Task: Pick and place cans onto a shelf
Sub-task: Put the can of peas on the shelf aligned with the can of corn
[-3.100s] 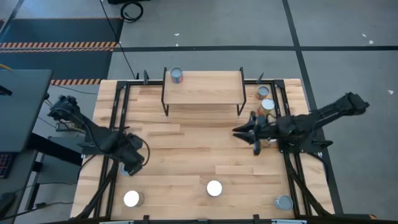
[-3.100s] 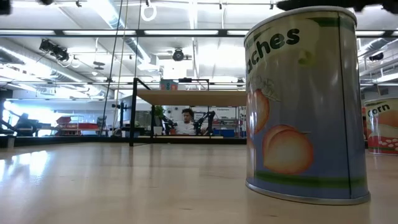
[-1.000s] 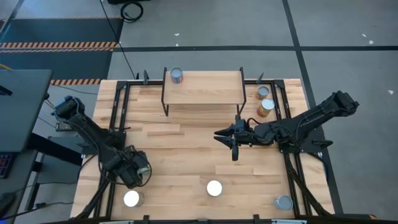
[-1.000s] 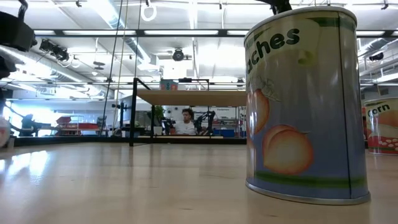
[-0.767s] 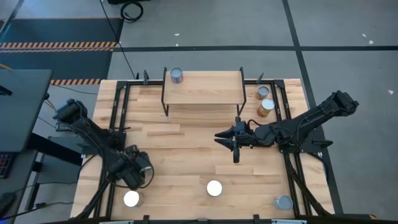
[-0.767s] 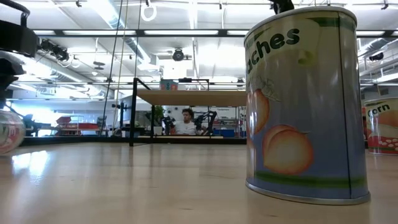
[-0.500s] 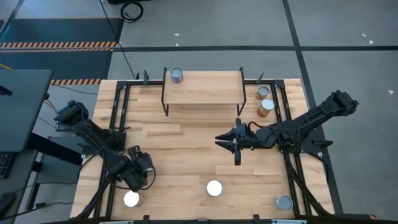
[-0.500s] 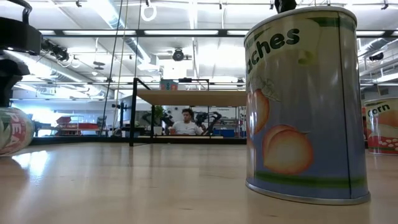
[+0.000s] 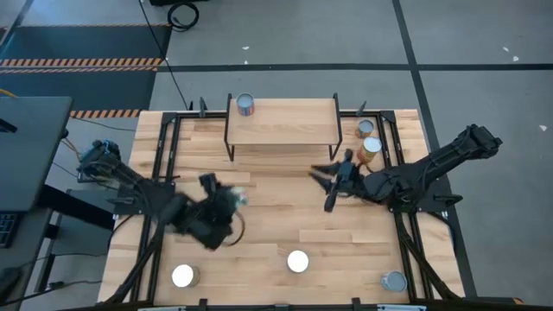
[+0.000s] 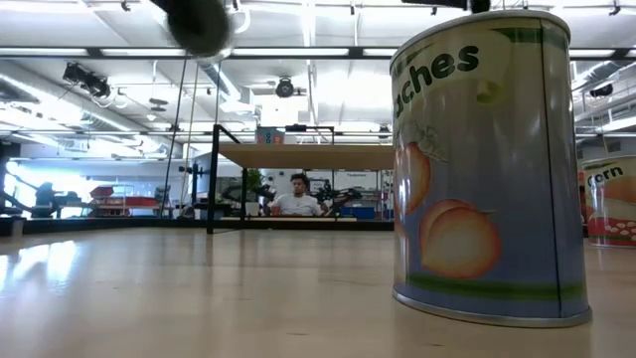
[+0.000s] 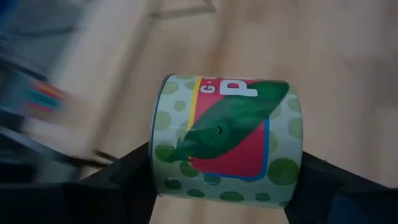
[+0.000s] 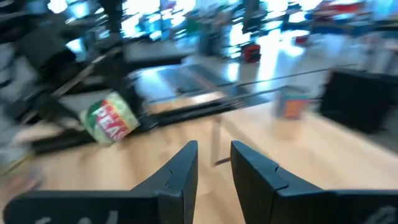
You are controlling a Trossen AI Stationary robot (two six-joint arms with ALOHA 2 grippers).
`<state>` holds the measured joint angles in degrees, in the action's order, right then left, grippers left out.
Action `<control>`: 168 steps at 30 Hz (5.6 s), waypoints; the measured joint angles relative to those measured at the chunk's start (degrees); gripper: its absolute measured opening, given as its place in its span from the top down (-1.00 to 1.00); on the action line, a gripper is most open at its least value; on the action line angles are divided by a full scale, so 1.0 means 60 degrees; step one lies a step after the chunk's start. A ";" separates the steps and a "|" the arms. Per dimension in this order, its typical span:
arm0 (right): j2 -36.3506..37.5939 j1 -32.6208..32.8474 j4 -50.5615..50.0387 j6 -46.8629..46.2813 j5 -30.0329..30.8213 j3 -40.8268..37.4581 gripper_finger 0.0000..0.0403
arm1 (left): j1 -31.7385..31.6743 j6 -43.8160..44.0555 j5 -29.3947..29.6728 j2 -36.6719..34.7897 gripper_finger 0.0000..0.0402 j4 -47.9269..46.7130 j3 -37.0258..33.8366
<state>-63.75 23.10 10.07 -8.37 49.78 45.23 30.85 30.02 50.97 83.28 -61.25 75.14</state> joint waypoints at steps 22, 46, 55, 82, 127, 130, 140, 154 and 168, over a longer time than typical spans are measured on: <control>0.0750 -0.0035 -0.3042 -0.0149 0.1785 0.0890 0.49 | -0.5557 -0.6596 0.2614 0.2078 -0.34 0.1725 0.0665; 0.0631 -0.0438 -0.3482 -0.0674 0.1938 0.0896 0.49 | -0.5134 -0.5359 0.3309 0.3301 -0.38 0.1064 0.0662; 0.0631 -0.0438 -0.3479 -0.0694 0.1938 0.0896 0.49 | -0.5729 -0.5298 0.2532 0.3301 -0.53 0.0992 0.0662; 0.0842 0.0138 -0.3484 -0.1704 0.1918 0.0896 0.49 | -0.5857 -0.5112 0.1655 0.3283 -0.57 0.0859 0.0673; 0.0926 0.0400 -0.5136 -0.4006 -0.0076 0.0896 -0.58 | -0.6553 -0.5954 0.0479 0.3151 -0.59 -0.0009 0.1263; 0.0926 0.0400 -0.5136 -0.4005 -0.0076 0.0896 -0.58 | -0.6564 -0.5853 0.0414 0.3082 -0.59 -0.0219 0.1258; 0.0922 0.0400 -0.5176 -0.3967 -0.0080 0.0896 -0.58 | -0.7025 -0.5670 -0.0028 0.2885 -0.59 -0.0249 0.1249; 0.0922 0.0397 -0.5197 -0.4002 -0.0080 0.0896 -0.58 | -0.6905 -0.6106 -0.0414 0.2842 -0.59 -0.0119 0.1253; 0.0922 0.0396 -0.5476 -0.3898 -0.0080 0.0892 -0.58 | -0.6777 -0.6164 -0.1003 0.2328 -0.59 -0.0217 0.1249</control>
<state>-58.22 25.47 -22.79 -31.76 49.30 50.59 -9.81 -6.96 44.96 97.25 -62.55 82.63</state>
